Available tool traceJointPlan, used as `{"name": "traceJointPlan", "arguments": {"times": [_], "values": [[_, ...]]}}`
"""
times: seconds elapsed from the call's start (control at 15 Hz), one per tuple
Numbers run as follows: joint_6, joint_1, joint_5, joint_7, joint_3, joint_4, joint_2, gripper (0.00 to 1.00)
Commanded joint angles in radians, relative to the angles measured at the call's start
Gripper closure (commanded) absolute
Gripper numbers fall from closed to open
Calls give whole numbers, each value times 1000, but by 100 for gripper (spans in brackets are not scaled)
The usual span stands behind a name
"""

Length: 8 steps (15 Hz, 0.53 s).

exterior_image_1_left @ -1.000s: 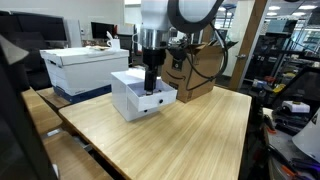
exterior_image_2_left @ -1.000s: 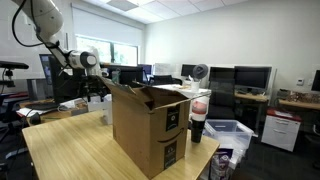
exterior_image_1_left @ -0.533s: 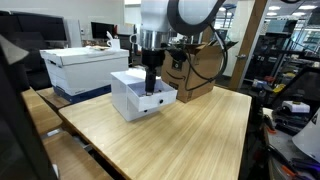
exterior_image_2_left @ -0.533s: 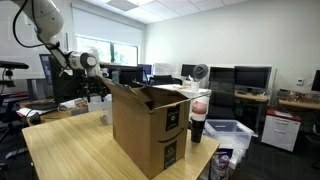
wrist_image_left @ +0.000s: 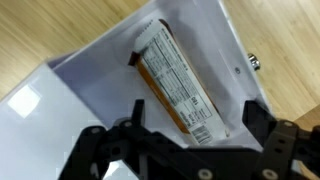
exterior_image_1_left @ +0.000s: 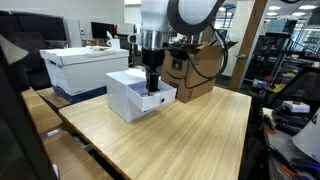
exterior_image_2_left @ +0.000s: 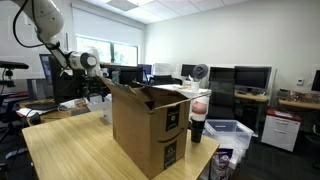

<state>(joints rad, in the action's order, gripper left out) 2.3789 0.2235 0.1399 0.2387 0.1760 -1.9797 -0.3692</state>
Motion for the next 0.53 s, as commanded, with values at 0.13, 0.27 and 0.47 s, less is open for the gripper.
{"name": "traceJointPlan", "arguments": {"times": [0.13,0.27,0.47], "values": [[-6,-23,-52,-17,17,-5,7,0],[-8,-25,-73,-36,16,-7,9,0],[0,-24,-96,-67,12,-13,15,0]]}}
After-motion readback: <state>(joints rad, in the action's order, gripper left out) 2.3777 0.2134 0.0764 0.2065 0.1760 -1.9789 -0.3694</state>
